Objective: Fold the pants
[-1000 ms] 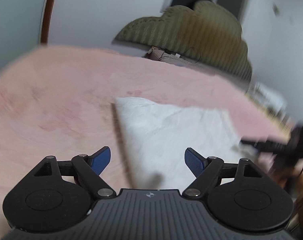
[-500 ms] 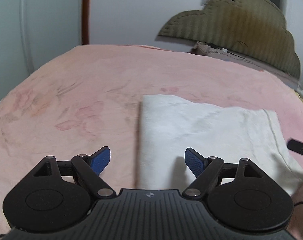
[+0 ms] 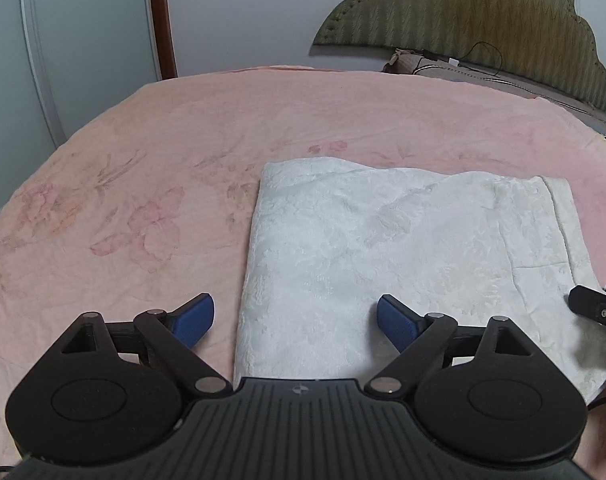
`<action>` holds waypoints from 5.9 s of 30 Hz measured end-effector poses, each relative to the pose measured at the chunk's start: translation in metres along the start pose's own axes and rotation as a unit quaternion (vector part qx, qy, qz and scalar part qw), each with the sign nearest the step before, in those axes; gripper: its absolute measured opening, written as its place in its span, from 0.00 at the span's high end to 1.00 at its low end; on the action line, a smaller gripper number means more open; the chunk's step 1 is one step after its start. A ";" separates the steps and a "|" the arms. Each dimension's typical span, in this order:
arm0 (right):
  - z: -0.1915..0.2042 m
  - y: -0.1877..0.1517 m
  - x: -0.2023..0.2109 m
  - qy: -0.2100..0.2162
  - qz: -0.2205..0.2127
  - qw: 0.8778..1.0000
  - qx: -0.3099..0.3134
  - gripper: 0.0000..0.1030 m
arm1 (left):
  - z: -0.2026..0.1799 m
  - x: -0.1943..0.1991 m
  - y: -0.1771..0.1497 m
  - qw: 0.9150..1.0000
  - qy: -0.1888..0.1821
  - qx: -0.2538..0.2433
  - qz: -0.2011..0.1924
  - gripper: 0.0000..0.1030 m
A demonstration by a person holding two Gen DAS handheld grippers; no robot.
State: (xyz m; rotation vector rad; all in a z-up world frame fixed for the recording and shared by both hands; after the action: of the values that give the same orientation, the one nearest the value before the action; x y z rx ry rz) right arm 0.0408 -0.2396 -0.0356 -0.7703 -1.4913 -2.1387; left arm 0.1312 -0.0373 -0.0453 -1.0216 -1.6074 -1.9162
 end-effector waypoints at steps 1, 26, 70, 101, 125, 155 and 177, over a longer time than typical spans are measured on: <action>0.000 0.000 -0.001 0.002 0.000 1.000 -0.002 0.00 | 0.000 0.000 0.000 1.000 0.000 0.000 -0.001 0.11; -0.012 -0.001 0.000 0.039 -0.012 0.998 -0.042 0.00 | -0.006 0.004 -0.010 0.994 0.034 -0.006 -0.103 0.00; 0.028 0.032 -0.039 0.250 0.118 0.960 0.044 0.07 | 0.052 -0.045 0.018 0.956 -0.272 0.098 0.060 0.08; 0.080 0.124 -0.108 0.184 0.038 0.979 0.081 0.69 | 0.035 -0.050 0.124 0.989 -0.053 -0.097 -0.099 0.76; 0.099 0.056 -0.027 0.055 -0.023 0.987 0.149 0.46 | 0.087 0.005 0.045 0.991 0.099 -0.030 -0.083 0.27; 0.158 -0.004 0.046 0.277 0.043 0.959 0.045 0.06 | 0.053 -0.003 -0.021 0.998 0.070 -0.001 -0.008 0.13; 0.131 -0.030 -0.031 -0.001 0.038 0.991 0.125 0.01 | 0.062 0.001 -0.035 0.997 0.067 0.029 -0.037 0.00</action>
State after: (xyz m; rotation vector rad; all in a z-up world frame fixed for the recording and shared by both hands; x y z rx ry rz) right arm 0.0727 -0.1055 -0.0414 -0.7252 -1.6633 -1.8505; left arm 0.1210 0.0304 -0.0640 -0.8033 -1.6351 -1.9313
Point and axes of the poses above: each gripper's, at about its wrist camera, not at the fingertips, and x roughly against the way its jaws point, z to its left, y to its top, the point moved 10 cm from there along -x, roughly the way its jaws point, and after that the axes turned 7 degrees about z, right-handed, at the moved point
